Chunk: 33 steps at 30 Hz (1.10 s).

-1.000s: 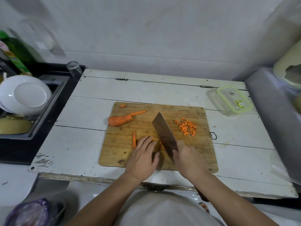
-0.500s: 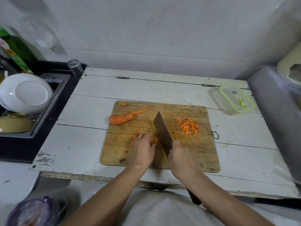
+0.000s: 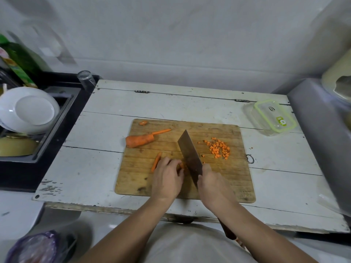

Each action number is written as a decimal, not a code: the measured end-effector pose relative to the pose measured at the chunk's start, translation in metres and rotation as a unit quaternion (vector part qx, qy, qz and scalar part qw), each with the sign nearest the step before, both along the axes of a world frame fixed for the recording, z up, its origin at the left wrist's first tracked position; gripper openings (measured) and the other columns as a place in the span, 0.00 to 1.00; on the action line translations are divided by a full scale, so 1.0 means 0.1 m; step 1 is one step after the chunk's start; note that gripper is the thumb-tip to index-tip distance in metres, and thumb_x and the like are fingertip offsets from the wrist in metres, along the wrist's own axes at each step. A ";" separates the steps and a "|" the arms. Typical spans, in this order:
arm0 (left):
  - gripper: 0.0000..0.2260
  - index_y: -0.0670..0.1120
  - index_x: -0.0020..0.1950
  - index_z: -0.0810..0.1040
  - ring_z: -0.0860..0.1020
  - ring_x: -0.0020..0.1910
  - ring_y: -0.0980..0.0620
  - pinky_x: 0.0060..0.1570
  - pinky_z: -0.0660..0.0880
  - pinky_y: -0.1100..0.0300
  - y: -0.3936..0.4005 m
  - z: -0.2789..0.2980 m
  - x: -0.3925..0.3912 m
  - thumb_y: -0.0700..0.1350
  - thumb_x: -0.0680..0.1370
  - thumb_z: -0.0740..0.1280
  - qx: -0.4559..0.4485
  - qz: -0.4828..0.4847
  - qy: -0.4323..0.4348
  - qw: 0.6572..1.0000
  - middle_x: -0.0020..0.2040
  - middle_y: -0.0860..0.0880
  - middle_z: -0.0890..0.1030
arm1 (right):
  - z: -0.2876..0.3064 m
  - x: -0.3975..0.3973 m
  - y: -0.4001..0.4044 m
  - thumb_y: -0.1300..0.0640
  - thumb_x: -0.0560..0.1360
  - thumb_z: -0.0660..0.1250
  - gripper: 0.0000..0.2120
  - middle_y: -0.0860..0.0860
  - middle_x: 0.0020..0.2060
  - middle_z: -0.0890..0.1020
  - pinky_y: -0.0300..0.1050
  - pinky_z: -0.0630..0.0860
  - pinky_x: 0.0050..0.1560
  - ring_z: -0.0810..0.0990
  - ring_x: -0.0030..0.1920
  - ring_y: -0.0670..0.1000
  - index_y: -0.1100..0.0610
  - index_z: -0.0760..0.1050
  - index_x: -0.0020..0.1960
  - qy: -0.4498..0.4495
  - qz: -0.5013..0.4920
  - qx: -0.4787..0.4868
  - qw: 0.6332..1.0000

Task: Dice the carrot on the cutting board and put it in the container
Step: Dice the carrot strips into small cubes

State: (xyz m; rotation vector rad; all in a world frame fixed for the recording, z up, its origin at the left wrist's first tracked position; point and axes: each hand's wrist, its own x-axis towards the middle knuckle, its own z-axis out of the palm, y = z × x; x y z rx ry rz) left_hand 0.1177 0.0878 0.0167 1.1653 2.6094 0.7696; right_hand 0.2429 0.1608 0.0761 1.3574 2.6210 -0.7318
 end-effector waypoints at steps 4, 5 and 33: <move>0.08 0.50 0.56 0.82 0.68 0.67 0.53 0.59 0.74 0.56 -0.10 -0.09 -0.02 0.45 0.78 0.73 0.032 0.014 -0.018 0.999 0.56 0.52 0.79 | 0.00 0.01 -0.10 0.57 0.83 0.57 0.03 0.49 0.36 0.74 0.46 0.64 0.28 0.73 0.33 0.53 0.52 0.62 0.55 -0.020 0.010 0.026 0.999; 0.06 0.50 0.55 0.82 0.69 0.68 0.52 0.59 0.73 0.57 -0.10 -0.11 -0.03 0.46 0.78 0.73 0.031 0.014 -0.019 0.999 0.55 0.52 0.79 | 0.00 0.00 -0.12 0.58 0.83 0.58 0.04 0.49 0.35 0.74 0.45 0.61 0.26 0.72 0.32 0.53 0.52 0.63 0.55 -0.028 0.011 0.035 0.999; 0.07 0.52 0.56 0.86 0.79 0.60 0.53 0.63 0.76 0.56 -0.05 -0.08 -0.22 0.46 0.81 0.69 0.045 0.019 -0.111 0.993 0.57 0.54 0.83 | 0.07 0.04 0.09 0.52 0.85 0.55 0.05 0.47 0.38 0.75 0.48 0.77 0.36 0.78 0.37 0.50 0.53 0.66 0.57 0.017 -0.028 -0.013 0.999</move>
